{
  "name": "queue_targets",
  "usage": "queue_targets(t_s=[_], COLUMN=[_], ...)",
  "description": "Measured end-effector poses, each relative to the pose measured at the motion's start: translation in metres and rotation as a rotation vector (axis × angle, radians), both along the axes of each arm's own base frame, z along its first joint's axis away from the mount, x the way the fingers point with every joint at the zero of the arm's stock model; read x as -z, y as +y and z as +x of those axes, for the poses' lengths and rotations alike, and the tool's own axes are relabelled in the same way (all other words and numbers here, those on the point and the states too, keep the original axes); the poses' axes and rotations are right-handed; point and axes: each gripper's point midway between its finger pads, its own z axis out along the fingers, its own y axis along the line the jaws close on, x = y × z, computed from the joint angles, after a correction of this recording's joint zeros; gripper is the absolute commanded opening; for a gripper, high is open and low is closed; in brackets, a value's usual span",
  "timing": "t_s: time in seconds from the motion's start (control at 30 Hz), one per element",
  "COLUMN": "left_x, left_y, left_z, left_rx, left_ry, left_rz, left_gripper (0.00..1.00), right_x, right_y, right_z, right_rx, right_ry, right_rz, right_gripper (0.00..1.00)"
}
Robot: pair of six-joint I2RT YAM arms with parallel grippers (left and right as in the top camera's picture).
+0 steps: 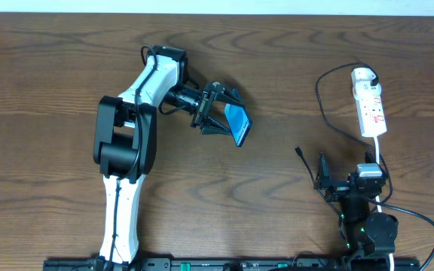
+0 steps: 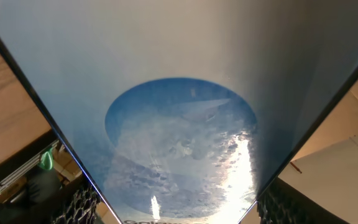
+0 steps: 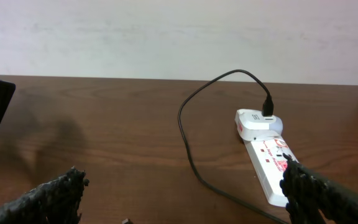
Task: Plug charger to phone and switch on socket
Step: 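Carry the phone with the left gripper toward the table center, then reach the right gripper to the phone and grasp its edge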
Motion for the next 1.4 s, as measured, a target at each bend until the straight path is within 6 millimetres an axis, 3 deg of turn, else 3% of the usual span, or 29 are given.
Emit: queue_targets(t_s=[0.4, 0.53, 0.73, 0.93, 1.03, 1.17, 1.4], left_x=[0.000, 0.000, 0.000, 0.000, 0.000, 0.000, 0.000], left_y=[0.000, 0.000, 0.000, 0.000, 0.000, 0.000, 0.000], left_z=[0.000, 0.000, 0.000, 0.000, 0.000, 0.000, 0.000], left_rx=[0.000, 0.000, 0.000, 0.000, 0.000, 0.000, 0.000], left_ry=[0.000, 0.000, 0.000, 0.000, 0.000, 0.000, -0.001], left_rz=[0.000, 0.000, 0.000, 0.000, 0.000, 0.000, 0.000], left_gripper=[0.60, 0.60, 0.60, 0.60, 0.60, 0.60, 0.60], right_x=[-0.001, -0.010, -0.016, -0.016, -0.027, -0.060, -0.069], right_y=[0.000, 0.003, 0.044, 0.062, 0.063, 0.064, 0.065], right_z=[0.000, 0.000, -0.007, -0.014, -0.014, -0.018, -0.016], right_rx=[0.000, -0.017, -0.239, -0.339, -0.353, -0.402, -0.391], right_ry=[-0.003, -0.039, -0.003, 0.054, 0.021, -0.103, -0.052], right_rz=[0.000, 0.025, 0.343, 0.513, 0.548, 0.562, 0.576], right_gripper=[0.99, 0.99, 0.99, 0.99, 0.99, 0.99, 0.99])
